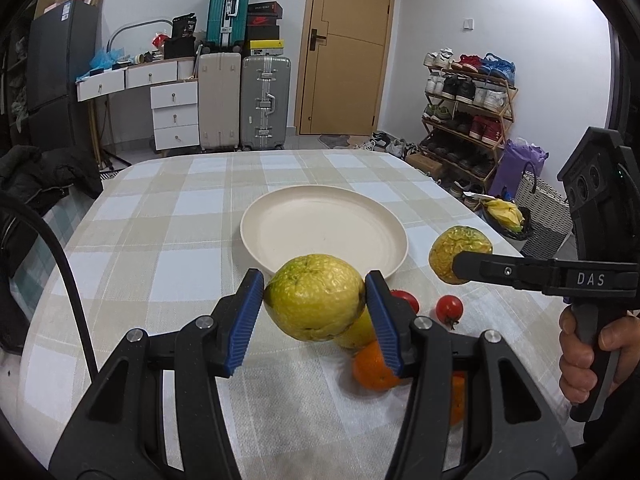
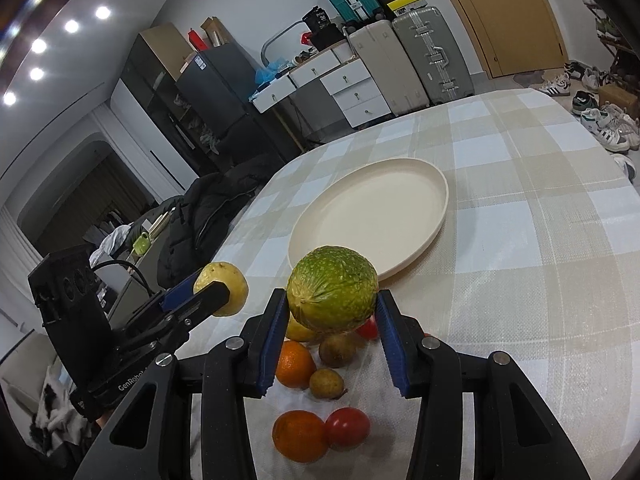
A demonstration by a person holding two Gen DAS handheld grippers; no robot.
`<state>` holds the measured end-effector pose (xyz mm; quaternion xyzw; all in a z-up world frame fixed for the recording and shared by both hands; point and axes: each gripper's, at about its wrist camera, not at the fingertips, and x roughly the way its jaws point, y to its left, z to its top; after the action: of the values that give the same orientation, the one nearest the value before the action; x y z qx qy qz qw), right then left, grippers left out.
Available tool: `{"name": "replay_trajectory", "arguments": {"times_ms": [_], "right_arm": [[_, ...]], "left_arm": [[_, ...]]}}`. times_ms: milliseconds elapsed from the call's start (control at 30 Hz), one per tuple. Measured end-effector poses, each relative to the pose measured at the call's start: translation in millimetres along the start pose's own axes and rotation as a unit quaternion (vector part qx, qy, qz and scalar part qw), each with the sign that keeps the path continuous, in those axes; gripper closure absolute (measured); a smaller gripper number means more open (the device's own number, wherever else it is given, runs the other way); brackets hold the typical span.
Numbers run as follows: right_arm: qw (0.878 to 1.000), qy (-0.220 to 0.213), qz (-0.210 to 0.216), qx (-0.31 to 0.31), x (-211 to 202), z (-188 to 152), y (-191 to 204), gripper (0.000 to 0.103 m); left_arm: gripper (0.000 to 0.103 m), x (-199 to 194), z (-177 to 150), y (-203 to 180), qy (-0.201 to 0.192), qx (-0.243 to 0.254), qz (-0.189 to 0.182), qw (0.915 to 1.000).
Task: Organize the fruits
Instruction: 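Lift both held fruits and carry them over the cream plate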
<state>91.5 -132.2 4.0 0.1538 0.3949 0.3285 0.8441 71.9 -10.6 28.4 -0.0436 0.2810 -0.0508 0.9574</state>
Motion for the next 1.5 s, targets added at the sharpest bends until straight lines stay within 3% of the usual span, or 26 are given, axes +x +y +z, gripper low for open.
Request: {"name": "replay_trajectory", "arguments": {"times_ms": [467, 1100, 1500], "right_arm": [[1.0, 0.017, -0.008, 0.02, 28, 22, -9, 0.058], [0.999, 0.036, -0.027, 0.029, 60, 30, -16, 0.058], [0.999, 0.026, -0.036, 0.028, 55, 30, -15, 0.055]], "left_arm": [[0.053, 39, 21, 2, 0.004, -0.009, 0.007, 0.9999], [0.053, 113, 28, 18, 0.049, -0.015, 0.029, 0.9983], [0.051, 121, 27, 14, 0.06, -0.016, 0.023, 0.9978]]}}
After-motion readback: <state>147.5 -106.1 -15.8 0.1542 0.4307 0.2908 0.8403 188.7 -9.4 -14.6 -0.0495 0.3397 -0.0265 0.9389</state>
